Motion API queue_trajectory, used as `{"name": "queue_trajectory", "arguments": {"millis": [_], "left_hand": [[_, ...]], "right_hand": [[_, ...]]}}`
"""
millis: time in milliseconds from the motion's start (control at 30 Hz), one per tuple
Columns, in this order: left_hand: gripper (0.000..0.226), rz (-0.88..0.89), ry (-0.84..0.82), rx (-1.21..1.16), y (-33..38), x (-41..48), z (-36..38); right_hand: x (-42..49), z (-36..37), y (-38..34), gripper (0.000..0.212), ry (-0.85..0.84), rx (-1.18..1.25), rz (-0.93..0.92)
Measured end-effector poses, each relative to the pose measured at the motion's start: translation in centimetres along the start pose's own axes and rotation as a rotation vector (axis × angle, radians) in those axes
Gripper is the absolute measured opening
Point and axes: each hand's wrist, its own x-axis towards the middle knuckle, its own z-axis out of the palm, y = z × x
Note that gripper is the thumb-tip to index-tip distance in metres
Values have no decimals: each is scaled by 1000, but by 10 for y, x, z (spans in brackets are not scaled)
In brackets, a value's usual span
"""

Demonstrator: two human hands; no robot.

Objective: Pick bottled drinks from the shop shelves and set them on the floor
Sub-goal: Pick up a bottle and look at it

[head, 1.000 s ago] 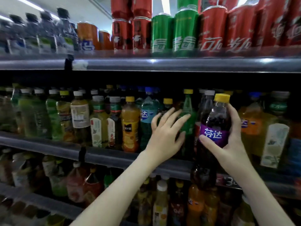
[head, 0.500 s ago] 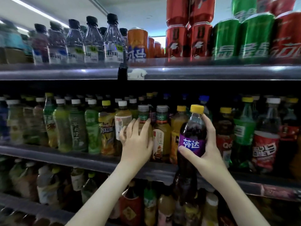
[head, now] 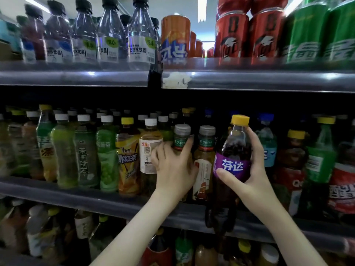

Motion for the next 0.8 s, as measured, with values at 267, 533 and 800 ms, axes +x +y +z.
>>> {"name": "queue_trajectory", "arguments": {"millis": [267, 533, 800], "left_hand": [[52, 136, 84, -512, -24, -22, -19], [26, 199, 247, -808, -41, -12, -37], [27, 109, 398, -909, -84, 3, -93]], "right_hand": [[-4, 23, -22, 91, 158, -151, -59], [-11, 61, -31, 89, 419, -225, -87], [7, 96, -19, 93, 457, -244, -106]]}}
